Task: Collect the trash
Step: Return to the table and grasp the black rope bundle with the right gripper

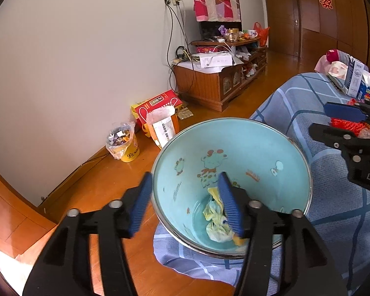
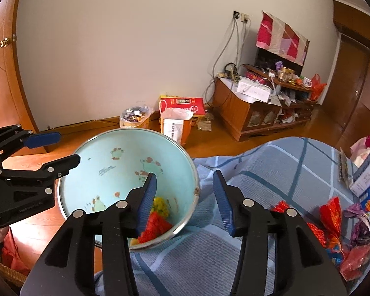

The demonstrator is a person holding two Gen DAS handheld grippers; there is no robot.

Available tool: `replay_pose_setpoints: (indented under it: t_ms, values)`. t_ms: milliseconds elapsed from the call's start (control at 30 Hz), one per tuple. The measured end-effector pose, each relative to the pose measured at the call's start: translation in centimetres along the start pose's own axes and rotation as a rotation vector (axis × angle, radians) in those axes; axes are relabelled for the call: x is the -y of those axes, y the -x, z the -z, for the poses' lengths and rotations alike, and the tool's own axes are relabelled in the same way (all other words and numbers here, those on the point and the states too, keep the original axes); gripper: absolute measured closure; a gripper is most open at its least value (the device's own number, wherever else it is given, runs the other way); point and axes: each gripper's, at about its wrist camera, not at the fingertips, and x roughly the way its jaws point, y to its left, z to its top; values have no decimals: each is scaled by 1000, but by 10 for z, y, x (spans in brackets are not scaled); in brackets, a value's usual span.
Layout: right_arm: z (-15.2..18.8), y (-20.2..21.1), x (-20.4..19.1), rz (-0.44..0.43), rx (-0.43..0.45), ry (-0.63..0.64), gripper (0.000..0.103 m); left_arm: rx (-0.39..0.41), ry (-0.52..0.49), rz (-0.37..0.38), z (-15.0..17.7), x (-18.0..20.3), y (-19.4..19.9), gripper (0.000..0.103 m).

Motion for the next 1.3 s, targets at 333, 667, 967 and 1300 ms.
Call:
replay_pose_setpoints:
  t_ms: [333, 667, 967, 1300]
  values:
    - [38, 59, 54, 155, 3, -71, 54, -15, -48, 72, 20, 42, 0, 33]
    - [125, 127, 155, 370, -53, -273, 54, -30, -162, 131, 32, 96, 3, 30]
    - [143, 111, 175, 323, -98, -332, 61, -11, -214, 162, 25, 131, 9, 29]
    - [143, 153, 186, 327, -24, -375, 80, 47, -224, 226, 5, 160, 26, 29]
